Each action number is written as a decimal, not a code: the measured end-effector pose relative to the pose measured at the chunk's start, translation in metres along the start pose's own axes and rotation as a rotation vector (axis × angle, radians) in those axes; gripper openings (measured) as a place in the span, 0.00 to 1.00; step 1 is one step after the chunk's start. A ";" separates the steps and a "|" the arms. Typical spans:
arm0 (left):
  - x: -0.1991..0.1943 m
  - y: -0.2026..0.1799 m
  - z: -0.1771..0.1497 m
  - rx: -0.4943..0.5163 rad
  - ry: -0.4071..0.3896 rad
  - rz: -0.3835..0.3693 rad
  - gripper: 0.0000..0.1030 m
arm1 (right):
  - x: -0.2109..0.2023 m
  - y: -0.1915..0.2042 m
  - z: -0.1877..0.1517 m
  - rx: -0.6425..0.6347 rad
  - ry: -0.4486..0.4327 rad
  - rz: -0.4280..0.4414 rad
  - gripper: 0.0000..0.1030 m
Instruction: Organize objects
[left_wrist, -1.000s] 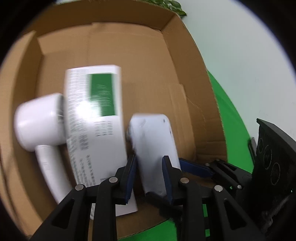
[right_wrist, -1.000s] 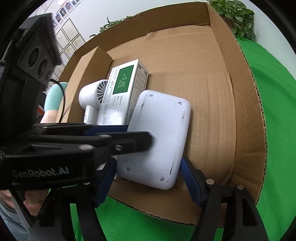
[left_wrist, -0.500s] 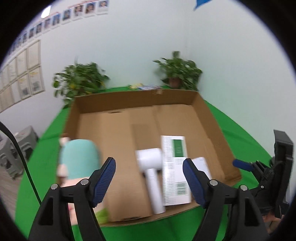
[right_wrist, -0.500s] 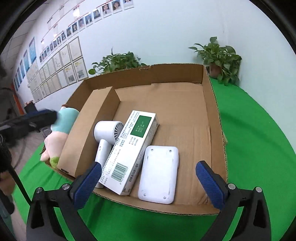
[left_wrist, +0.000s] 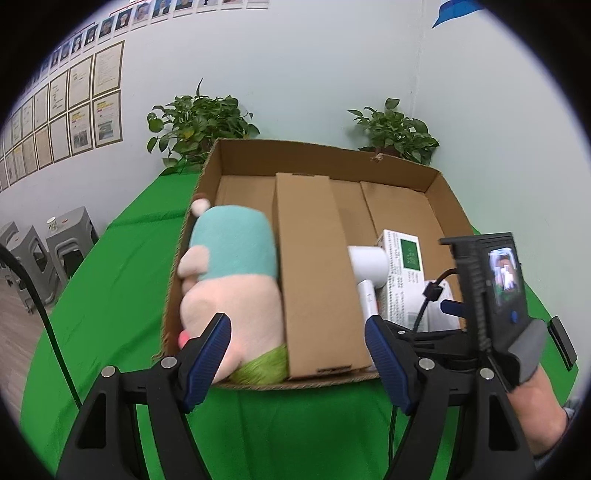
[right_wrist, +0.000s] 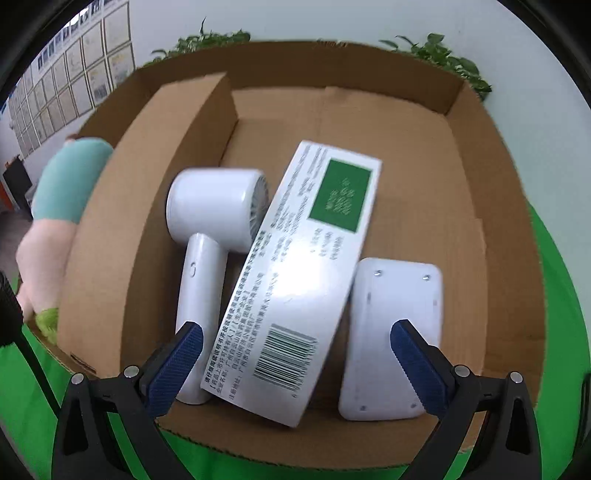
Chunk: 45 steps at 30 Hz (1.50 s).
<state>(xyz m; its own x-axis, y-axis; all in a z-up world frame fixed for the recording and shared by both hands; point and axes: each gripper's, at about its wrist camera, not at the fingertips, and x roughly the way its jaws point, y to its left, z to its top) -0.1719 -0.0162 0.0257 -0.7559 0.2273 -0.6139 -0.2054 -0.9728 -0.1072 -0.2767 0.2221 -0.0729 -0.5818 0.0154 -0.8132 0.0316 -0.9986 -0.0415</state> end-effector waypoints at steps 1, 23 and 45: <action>-0.002 0.003 -0.002 -0.001 -0.003 0.002 0.73 | 0.001 0.002 -0.001 -0.006 -0.008 -0.015 0.98; 0.037 -0.023 -0.025 0.018 -0.113 0.062 0.77 | -0.057 0.005 -0.062 0.001 -0.355 -0.044 1.00; 0.074 -0.047 -0.045 0.045 -0.169 0.179 0.91 | -0.043 -0.031 -0.082 0.120 -0.334 -0.076 1.00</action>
<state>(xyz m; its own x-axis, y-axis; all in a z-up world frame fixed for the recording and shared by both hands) -0.1901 0.0446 -0.0500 -0.8753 0.0599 -0.4799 -0.0839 -0.9961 0.0285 -0.1863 0.2564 -0.0846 -0.8131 0.0928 -0.5746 -0.1061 -0.9943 -0.0105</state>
